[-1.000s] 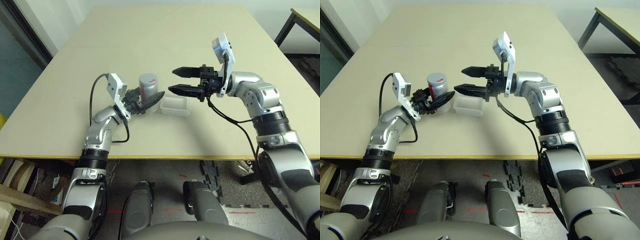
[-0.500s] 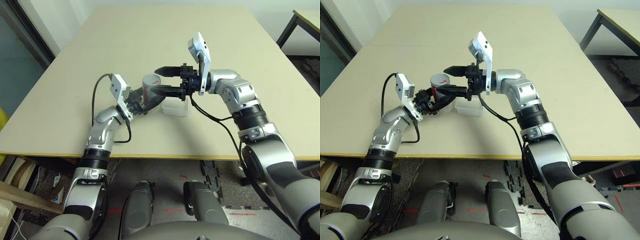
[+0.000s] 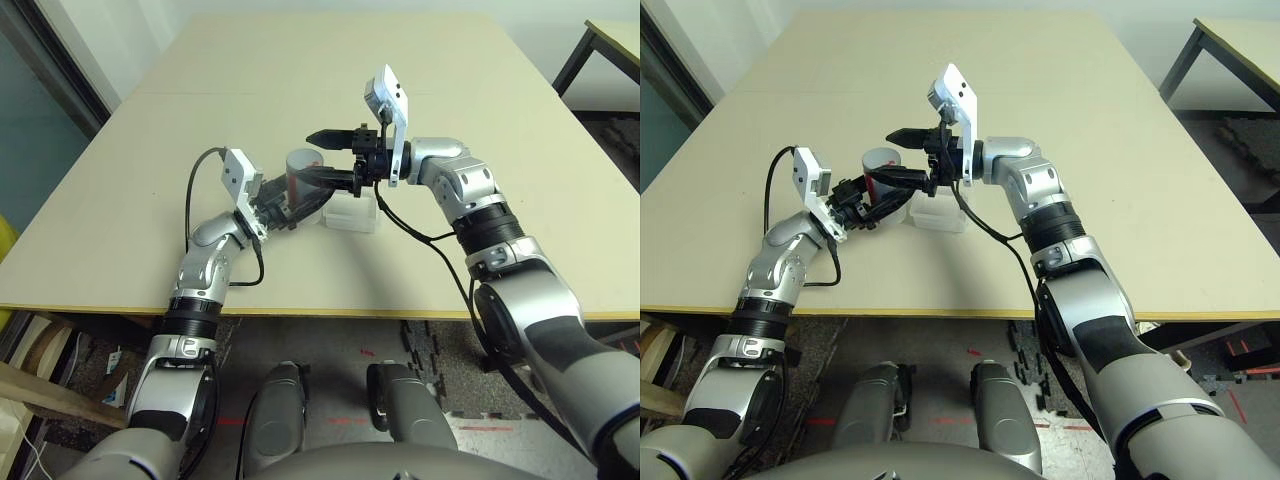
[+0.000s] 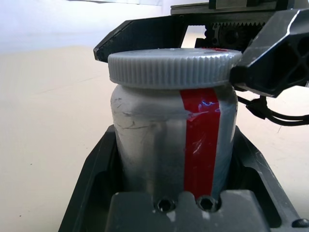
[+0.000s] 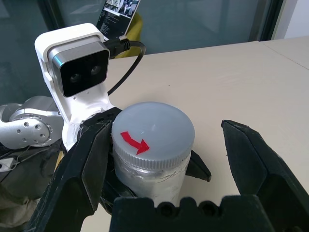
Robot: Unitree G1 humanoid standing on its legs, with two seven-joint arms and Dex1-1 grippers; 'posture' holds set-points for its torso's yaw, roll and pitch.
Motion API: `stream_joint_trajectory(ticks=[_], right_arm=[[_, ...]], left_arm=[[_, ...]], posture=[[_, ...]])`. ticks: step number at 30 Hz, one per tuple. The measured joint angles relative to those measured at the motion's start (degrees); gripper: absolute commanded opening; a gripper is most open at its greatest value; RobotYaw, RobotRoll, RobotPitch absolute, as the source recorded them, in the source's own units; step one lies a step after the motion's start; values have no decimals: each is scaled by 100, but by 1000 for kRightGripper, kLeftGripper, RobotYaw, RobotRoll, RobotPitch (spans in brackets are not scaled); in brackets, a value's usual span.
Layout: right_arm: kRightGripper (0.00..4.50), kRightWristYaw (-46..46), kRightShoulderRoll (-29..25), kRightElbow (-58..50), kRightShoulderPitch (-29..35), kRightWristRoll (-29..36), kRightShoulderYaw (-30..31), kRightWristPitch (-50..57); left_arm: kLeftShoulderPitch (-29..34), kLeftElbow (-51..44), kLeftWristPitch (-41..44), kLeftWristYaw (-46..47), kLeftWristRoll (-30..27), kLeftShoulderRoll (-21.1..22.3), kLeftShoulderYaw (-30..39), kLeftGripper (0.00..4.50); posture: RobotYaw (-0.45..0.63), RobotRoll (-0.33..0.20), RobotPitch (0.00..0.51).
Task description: Pour the medicine from the bottle into the box.
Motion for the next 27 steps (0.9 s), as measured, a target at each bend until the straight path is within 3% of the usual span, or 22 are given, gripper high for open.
stream_joint_trajectory(ticks=[4,7,11,20,27], right_arm=[[4500,31,35,7,-1,-17,0,-20],[3899,75,37,7,0,-24,0,-28],[2607,148,64,7,0,-23,0,-29],[2579,307,44,28,-1,-26,-3,-62],[2579,1113,-61,349,-143,2,-89,-334]], left_arm=[[-5,0,0,1,0,0,0,2798],[-9,0,0,2,0,0,1,2798],[-9,-1,3,21,4,3,5,2798],[-8,-8,4,5,4,7,-4,2798],[-8,-137,-13,-191,-3,1,-113,2798]], posture=[[-88,0,96],[-87,0,98],[-87,0,98],[-89,0,97],[-84,0,94]])
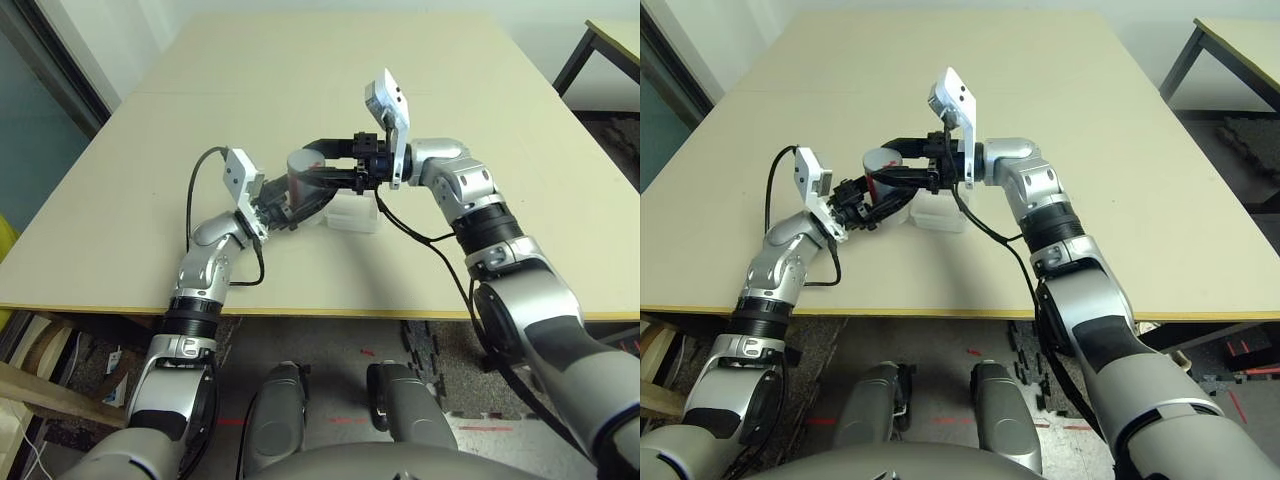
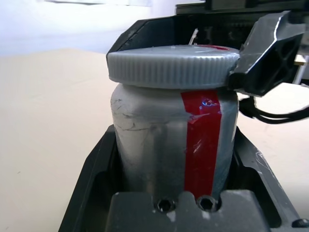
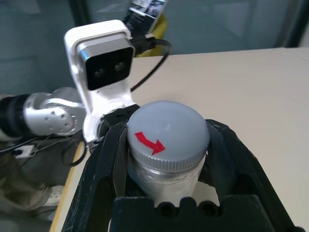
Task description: Pour the medicine from the bottle into the box.
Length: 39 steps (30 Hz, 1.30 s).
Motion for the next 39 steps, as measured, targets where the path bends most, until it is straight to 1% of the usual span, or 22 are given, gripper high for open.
stream_joint_trajectory(ticks=[5,10,12,13,16,22,27,39], right_arm=[[2578,586,-38,224,-192,43,-128,-165],[2578,815,-4,575,-379,55,-168,-390],[3291,856,47,803,-477,35,-211,-541],[3524,899,87,891,-525,37,-235,-566],[4500,1023,234,1129,-637,34,-252,-635],[4500,1074,240,1454,-743,-41,-253,-796],[4500,1081,145,1631,-760,-59,-293,-907],[4500,862,165,1675,-784,-99,-337,-1022]], left_arm=[[0,-199,-34,-110,-65,-2,-47,2798],[10,-300,-35,-125,-112,2,-41,2798],[13,-302,-22,-119,-122,14,-14,2798],[19,-301,-18,-110,-118,28,-4,2798],[20,-298,5,-48,-114,30,7,2798],[43,-299,86,18,-103,28,-6,2798],[43,-283,141,124,-103,28,-3,2798],[42,-104,150,195,-79,35,7,2798]], posture=[[-74,0,92],[-62,0,90],[-60,0,91],[-59,0,91],[-59,0,92],[-65,0,94],[-68,0,95],[-76,0,94]])
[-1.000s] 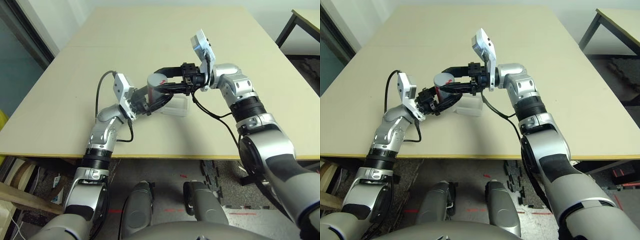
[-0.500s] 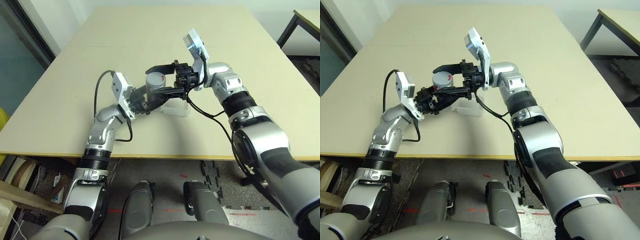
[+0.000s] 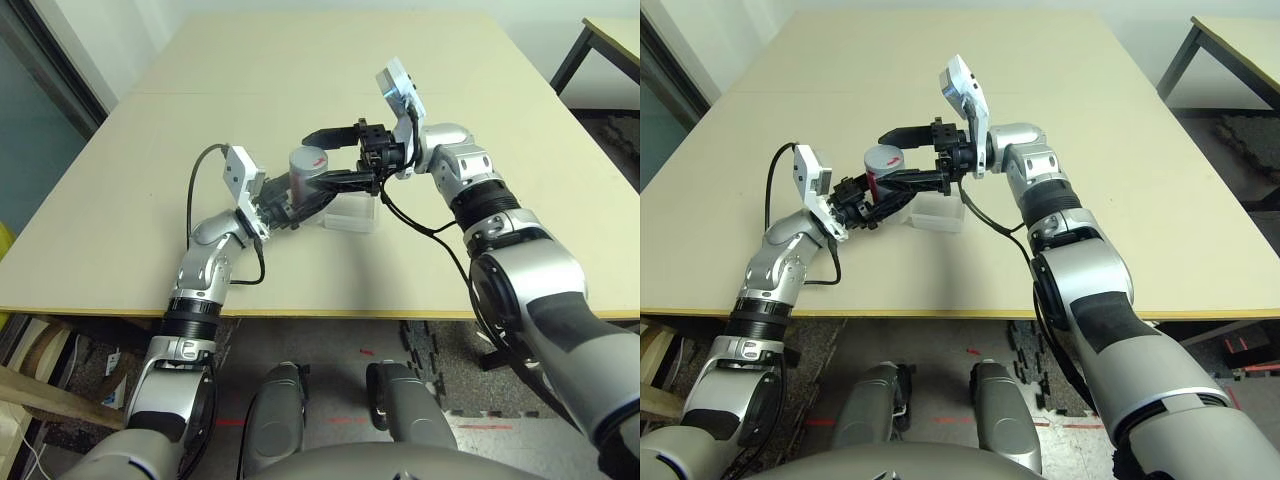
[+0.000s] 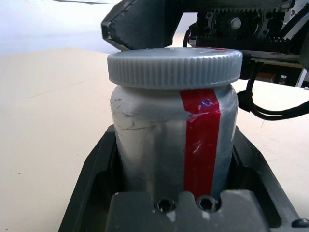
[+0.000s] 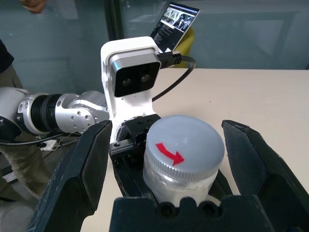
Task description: Pour the medicine from the bottle into the box.
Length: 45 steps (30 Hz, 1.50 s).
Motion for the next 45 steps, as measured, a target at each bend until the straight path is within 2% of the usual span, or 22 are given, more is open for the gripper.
stream_joint_trajectory(ticks=[13,26,36,45], right_arm=[[4500,-523,307,106,-75,-190,0,-208],[4500,-975,284,536,-222,-460,0,-535],[4500,-941,144,647,-232,-510,0,-562],[4500,-811,-362,799,-230,-622,-20,-559]], left_arm=[[0,6,0,0,31,-29,-4,2798],[0,6,2,54,69,-38,-11,2798],[-1,35,49,129,134,-73,-46,2798],[-8,108,40,223,133,-57,83,2798]], posture=[[-65,0,95],[-63,0,91],[-60,0,83],[-55,0,89]])
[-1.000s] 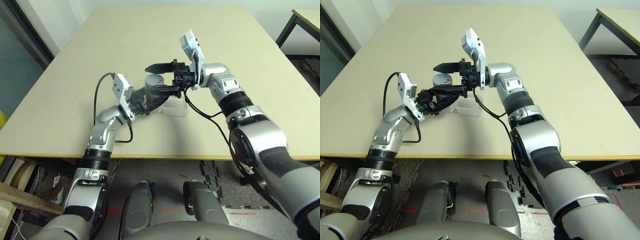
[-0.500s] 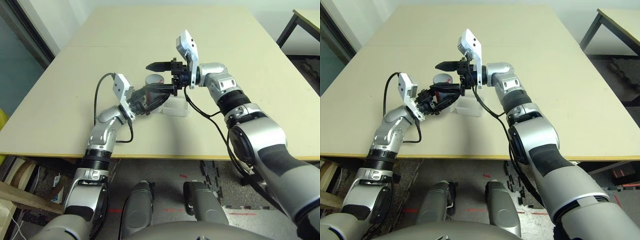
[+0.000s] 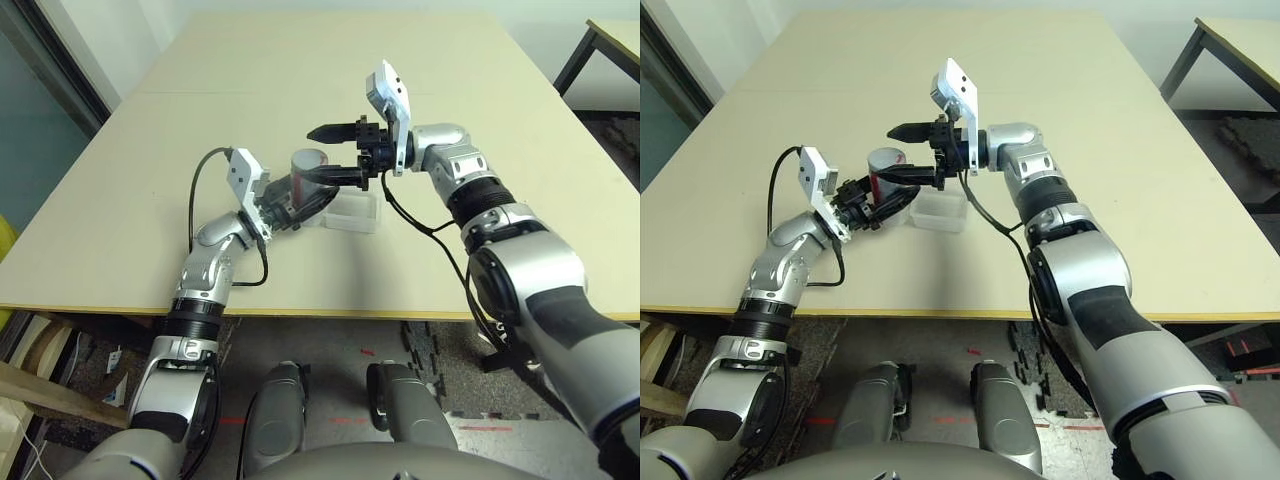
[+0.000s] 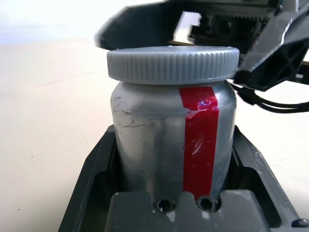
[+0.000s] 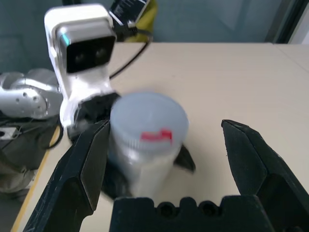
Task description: Pour the medicine from the bottle into the box.
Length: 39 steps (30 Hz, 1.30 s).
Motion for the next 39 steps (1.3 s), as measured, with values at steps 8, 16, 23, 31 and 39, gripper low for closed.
stream_joint_trajectory(ticks=[8,16,23,31,39], right_arm=[[4500,-23,-435,116,2,-53,-152,50],[4500,704,-436,32,2,25,-153,410],[4500,887,-47,-388,9,153,-154,634],[4500,661,292,-436,9,258,-192,701],[4500,307,486,-377,2,251,-197,489]], left_arm=[[16,-86,-38,-111,0,-46,-32,2798],[16,-81,-49,-111,2,-27,-15,2798],[-23,-68,-58,-114,3,-42,-18,2798],[-23,-61,-58,-130,4,-44,-19,2798],[-22,-61,-59,-133,5,-45,-21,2798]], posture=[[-57,0,91],[-61,0,92],[-68,0,91],[-61,0,89],[-56,0,86]])
